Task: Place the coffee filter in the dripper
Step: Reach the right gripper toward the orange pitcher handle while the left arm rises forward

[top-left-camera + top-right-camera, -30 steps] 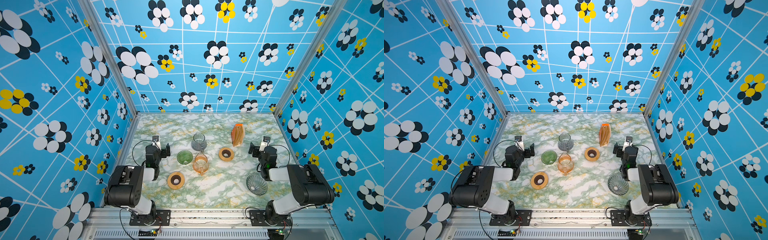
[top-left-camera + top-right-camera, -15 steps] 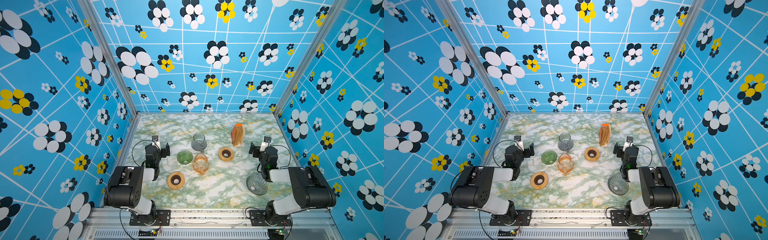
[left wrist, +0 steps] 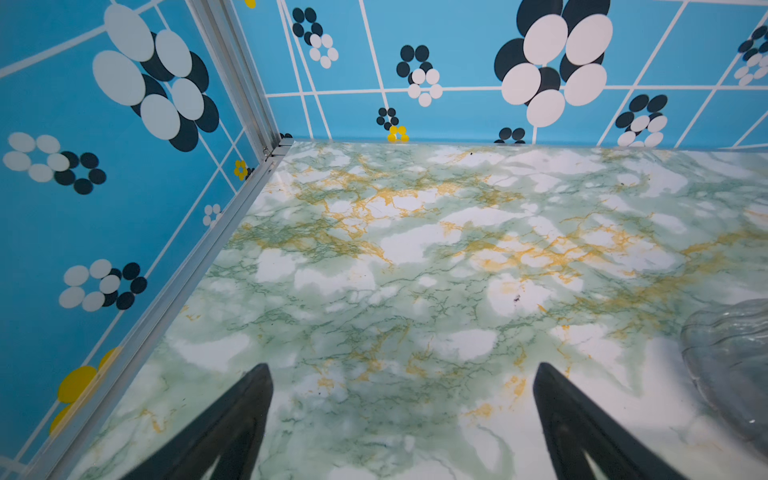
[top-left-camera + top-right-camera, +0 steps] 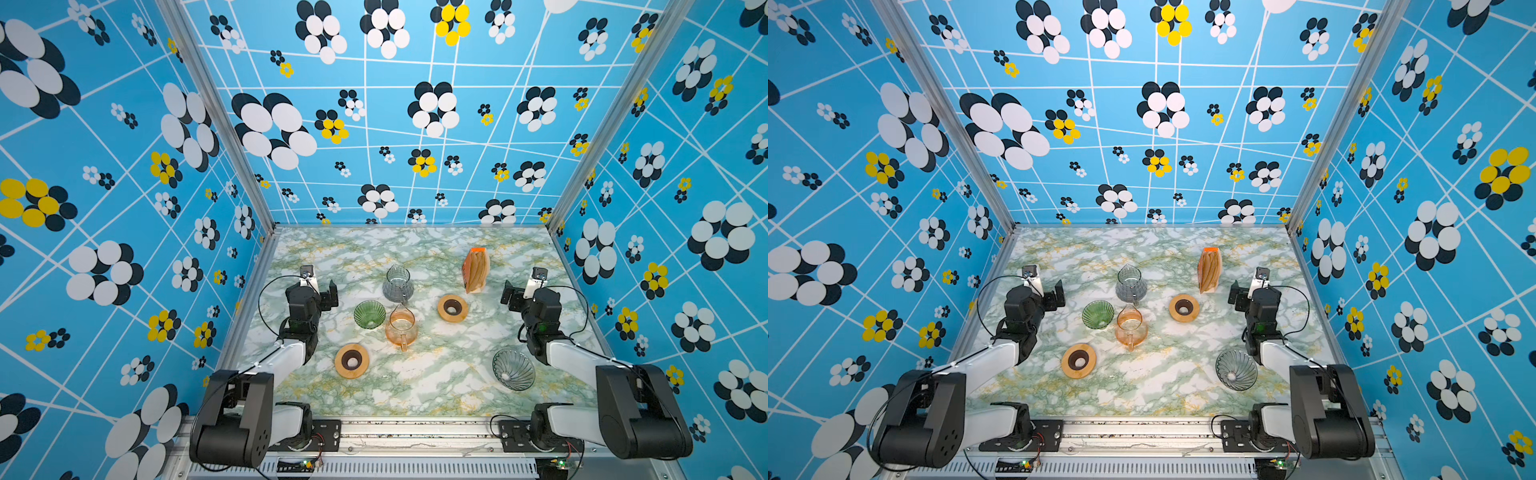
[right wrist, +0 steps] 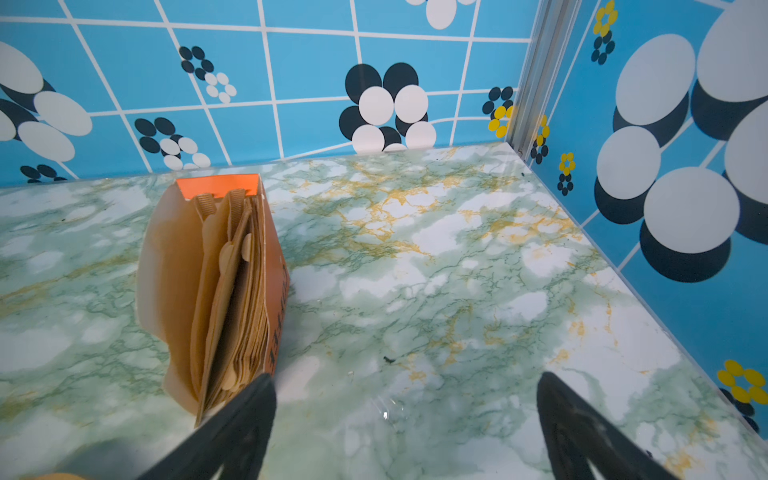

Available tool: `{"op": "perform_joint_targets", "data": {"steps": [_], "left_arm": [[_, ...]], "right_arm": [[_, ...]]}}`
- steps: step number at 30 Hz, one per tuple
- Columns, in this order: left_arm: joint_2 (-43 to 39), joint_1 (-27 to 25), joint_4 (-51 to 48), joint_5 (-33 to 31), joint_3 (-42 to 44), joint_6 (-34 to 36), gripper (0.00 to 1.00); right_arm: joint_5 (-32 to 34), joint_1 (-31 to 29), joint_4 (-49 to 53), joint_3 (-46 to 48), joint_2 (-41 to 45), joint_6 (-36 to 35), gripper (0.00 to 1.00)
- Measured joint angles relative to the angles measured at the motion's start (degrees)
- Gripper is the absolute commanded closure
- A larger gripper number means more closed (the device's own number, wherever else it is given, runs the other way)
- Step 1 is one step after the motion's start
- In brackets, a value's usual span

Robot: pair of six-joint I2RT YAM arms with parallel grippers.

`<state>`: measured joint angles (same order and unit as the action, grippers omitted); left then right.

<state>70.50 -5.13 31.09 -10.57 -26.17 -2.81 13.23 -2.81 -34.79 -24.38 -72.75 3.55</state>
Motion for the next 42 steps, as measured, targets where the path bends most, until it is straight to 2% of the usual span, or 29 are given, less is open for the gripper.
{"op": "perform_joint_targets", "data": {"steps": [4, 9, 16, 22, 25, 29, 32, 38, 42], "left_arm": [[-4.52, -2.1, -12.09, -0.83, -8.28, -4.0, 0.01], [-5.7, -4.92, -25.27, 1.42, -18.99, -9.2, 0.01], [-4.52, -6.93, -37.81, 11.67, -27.89, -17.53, 0.01], [0.83, -7.02, -45.66, 22.53, -38.95, -19.3, 0.01], [4.52, -7.13, -48.13, 27.67, -44.3, -19.23, 0.01], [9.11, -7.41, -49.53, 33.4, -49.75, -19.52, 0.01], [12.02, -7.67, -49.44, 36.02, -52.54, -20.13, 0.01], [14.82, -8.52, -48.87, 39.71, -54.07, -19.85, 0.01], [14.49, -8.55, -47.6, 41.24, -52.17, -19.54, 0.01]], "right_arm": [[0.72, -2.05, 12.7, -6.21, 5.6, 3.08, 0.01], [-1.01, -3.85, 25.99, -11.85, 11.17, 9.29, 0.01], [-5.62, -10.71, 38.71, -13.57, 16.33, 16.13, 0.01], [-2.6, -24.3, 47.43, -15.3, 17.42, 18.62, 0.01], [-0.07, -31.06, 51.54, -17.73, 16.0, 20.46, 0.01], [3.06, -39.08, 55.67, -21.42, 12.7, 23.82, 0.09], [4.59, -44.28, 57.7, -24.0, 9.7, 26.27, 0.11], [7.43, -54.47, 60.67, -28.48, 3.58, 30.77, 0.18], [7.17, -57.75, 60.78, -29.64, 0.59, 33.75, 0.28]]}}
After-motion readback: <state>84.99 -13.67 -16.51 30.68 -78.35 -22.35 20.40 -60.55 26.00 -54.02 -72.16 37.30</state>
